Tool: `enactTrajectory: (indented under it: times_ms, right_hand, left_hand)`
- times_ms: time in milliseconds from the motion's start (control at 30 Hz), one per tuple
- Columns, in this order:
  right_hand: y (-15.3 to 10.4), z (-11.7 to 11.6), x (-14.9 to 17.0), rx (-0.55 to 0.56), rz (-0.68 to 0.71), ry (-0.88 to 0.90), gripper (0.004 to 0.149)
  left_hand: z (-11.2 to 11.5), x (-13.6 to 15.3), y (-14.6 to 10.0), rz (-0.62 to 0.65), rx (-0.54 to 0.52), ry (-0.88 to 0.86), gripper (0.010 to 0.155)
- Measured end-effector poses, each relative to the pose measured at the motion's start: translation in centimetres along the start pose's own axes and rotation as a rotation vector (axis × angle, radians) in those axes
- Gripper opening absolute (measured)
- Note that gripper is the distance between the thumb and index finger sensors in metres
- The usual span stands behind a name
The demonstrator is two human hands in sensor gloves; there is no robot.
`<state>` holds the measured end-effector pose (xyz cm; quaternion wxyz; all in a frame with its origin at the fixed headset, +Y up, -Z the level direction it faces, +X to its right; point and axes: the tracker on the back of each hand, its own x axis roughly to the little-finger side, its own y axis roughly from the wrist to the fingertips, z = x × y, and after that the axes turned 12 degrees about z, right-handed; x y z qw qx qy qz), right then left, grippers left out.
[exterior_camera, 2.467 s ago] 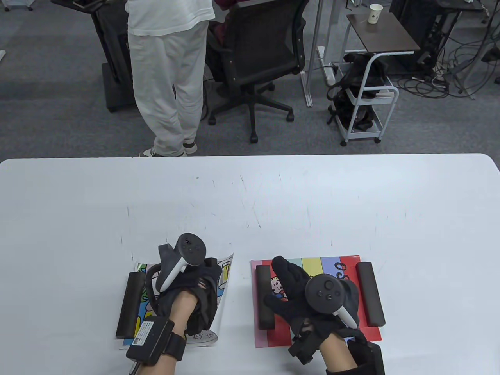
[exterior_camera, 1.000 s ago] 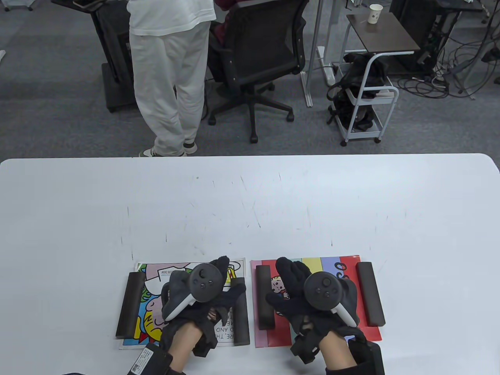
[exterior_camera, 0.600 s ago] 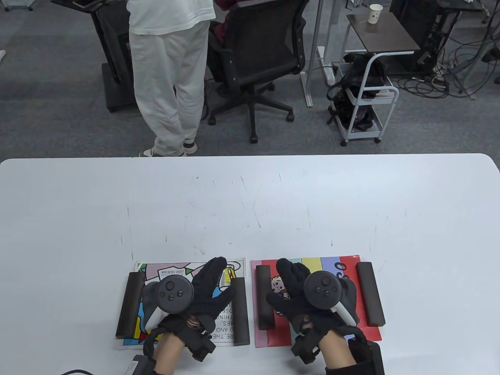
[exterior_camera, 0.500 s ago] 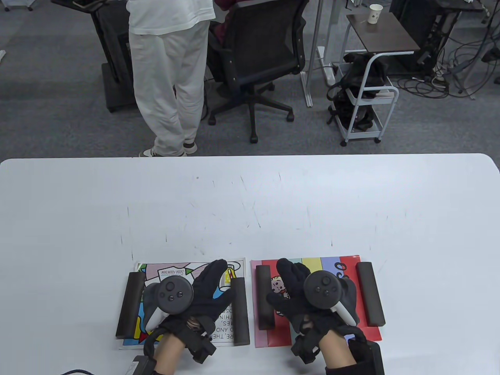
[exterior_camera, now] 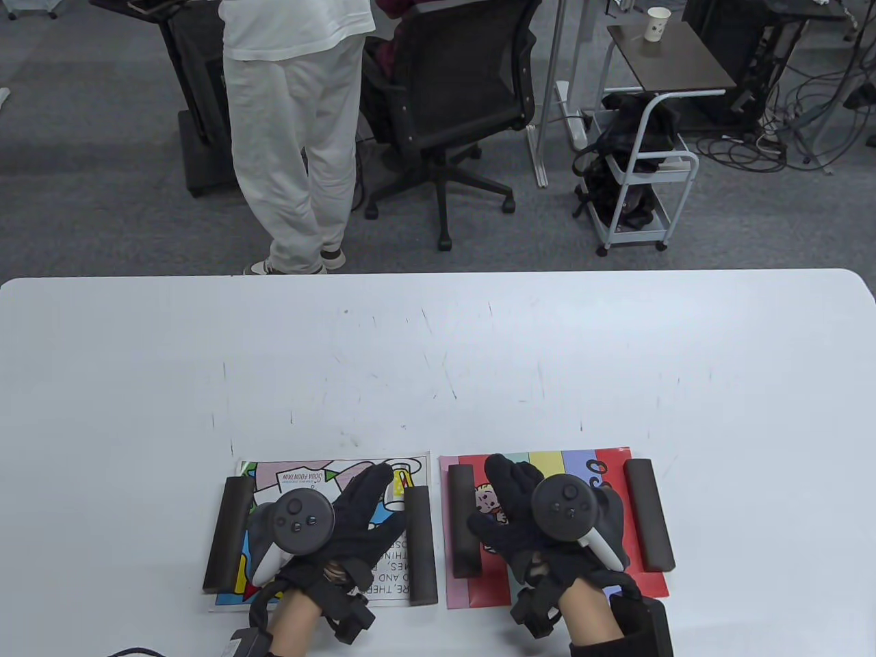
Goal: Unroll posters and secure with paperweights
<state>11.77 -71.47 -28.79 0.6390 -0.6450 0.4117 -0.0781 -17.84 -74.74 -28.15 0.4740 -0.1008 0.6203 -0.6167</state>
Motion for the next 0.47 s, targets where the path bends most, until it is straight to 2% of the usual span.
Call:
enactTrajectory:
  times_ms: [467]
  right_hand:
    - [0.00, -0.14, 0.20, -0.007, -0.014, -0.005, 0.083]
  left_hand:
    - [-0.01, 0.06, -0.13, 0.007, 0.001, -0.008, 0.083]
